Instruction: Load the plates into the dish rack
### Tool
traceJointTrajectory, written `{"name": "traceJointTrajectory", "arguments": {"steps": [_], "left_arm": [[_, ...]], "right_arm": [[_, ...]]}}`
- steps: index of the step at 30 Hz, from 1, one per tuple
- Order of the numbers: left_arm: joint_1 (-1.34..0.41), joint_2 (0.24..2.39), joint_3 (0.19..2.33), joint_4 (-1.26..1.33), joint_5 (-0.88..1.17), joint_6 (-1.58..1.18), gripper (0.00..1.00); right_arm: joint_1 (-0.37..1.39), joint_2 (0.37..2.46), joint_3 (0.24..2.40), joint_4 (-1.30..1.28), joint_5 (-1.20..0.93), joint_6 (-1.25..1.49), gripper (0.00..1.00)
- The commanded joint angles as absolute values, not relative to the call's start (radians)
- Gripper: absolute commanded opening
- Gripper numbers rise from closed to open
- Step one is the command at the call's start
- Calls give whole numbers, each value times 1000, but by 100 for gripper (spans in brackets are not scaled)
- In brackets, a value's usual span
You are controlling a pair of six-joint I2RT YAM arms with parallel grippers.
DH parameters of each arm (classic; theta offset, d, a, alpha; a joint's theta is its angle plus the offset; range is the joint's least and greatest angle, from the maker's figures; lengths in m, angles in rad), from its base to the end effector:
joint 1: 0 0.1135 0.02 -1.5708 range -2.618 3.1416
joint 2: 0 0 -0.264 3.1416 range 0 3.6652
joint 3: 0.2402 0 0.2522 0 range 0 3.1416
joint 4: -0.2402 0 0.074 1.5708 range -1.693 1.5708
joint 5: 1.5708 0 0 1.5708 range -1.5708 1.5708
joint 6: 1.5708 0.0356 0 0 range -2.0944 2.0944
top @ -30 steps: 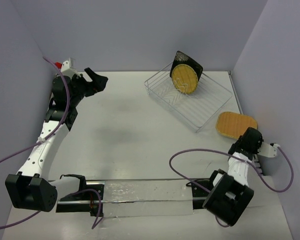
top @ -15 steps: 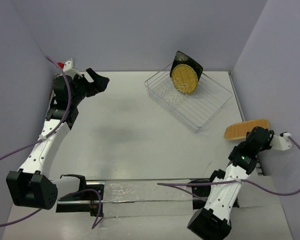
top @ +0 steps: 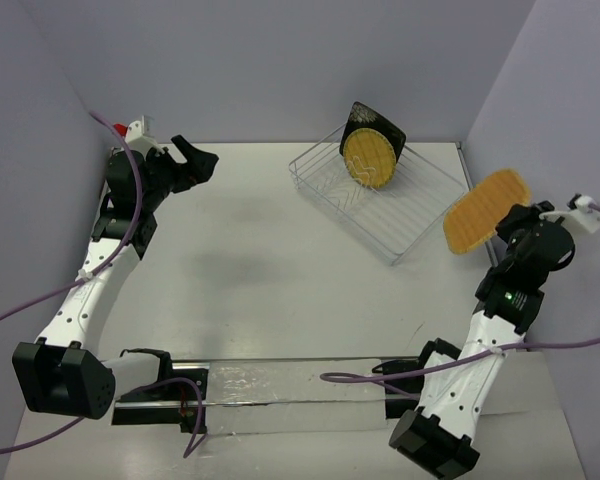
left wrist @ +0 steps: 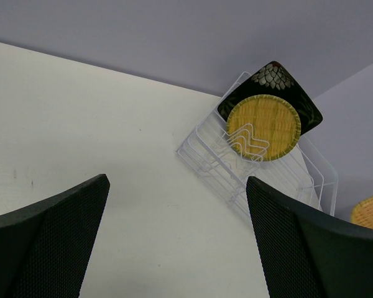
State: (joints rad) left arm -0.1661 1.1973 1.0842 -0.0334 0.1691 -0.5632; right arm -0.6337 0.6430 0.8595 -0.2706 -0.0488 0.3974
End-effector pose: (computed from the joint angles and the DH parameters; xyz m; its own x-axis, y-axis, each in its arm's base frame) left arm 0.2769 -0.0525 0.3753 -0.2964 -0.4839 -0.8234 0.1998 0.8116 -0.5489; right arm 0.1174 -0.0841 0.3771 0.1735 0.3522 -0.9197 0.5260 0.7564 0.3889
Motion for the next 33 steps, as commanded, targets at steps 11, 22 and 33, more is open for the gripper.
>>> {"name": "traceJointTrajectory", "arguments": {"steps": [11, 22, 33], "left_arm": [[-158, 1192, 1086, 24, 144, -557, 99], [-158, 1164, 1071, -26, 83, -546, 99], [-154, 1177, 1088, -59, 42, -533, 99]], "right_arm": [[-340, 927, 1321, -70, -520, 95, 0], [-32, 1356, 1753, -262, -397, -190, 0], [76, 1696, 2113, -425, -407, -526, 0]]}}
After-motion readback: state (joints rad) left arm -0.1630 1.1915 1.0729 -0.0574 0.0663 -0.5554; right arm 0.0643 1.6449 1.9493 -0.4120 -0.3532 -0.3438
